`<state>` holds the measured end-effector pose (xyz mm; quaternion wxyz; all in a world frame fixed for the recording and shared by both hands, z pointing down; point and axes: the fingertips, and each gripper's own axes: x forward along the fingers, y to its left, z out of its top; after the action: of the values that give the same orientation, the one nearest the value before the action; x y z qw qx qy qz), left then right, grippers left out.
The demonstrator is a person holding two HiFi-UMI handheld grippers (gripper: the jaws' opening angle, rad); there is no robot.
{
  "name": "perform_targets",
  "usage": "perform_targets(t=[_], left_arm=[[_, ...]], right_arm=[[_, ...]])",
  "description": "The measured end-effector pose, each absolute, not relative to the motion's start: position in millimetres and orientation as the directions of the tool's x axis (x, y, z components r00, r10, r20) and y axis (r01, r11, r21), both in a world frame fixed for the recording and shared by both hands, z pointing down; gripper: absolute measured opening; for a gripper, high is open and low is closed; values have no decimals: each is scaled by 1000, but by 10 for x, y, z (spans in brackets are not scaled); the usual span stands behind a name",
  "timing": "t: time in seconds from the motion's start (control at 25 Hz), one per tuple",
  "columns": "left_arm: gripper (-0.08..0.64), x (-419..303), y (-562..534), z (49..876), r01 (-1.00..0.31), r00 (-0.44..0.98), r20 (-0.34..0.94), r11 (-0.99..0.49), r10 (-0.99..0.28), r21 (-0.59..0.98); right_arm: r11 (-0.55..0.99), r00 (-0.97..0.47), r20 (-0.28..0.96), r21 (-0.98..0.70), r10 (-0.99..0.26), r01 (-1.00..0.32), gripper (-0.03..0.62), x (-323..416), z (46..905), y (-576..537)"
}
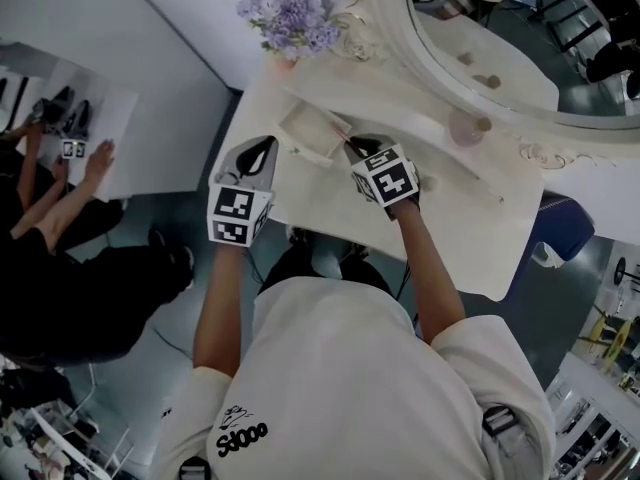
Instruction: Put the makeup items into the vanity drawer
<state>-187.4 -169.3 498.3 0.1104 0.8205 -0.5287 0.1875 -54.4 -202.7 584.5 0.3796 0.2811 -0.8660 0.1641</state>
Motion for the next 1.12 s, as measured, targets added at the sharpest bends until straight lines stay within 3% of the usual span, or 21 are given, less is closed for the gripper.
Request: perform_targets(t=[0.6, 0.8, 0.96, 1.12], left_arm=[[20, -2637, -2033, 5322, -931, 335, 462, -364, -821, 28], [20, -2703, -2051, 5381, -927, 347, 472, -371, -810, 44], [20, -2700, -2059, 5402, -921, 361, 475, -387, -802, 46], [20, -2651, -2077, 5348, -913, 375, 466, -406, -801, 38]], right_arm=[[876, -428, 886, -53, -180, -479, 49, -1456, 6432, -2375], [887, -390, 904, -27, -175, -460, 51, -1505, 6487, -2391], [879, -401, 898, -36, -181, -476, 112, -1519, 6483, -2408], [849, -428, 875, -37, -227, -527, 112, -1447, 6406, -2445]])
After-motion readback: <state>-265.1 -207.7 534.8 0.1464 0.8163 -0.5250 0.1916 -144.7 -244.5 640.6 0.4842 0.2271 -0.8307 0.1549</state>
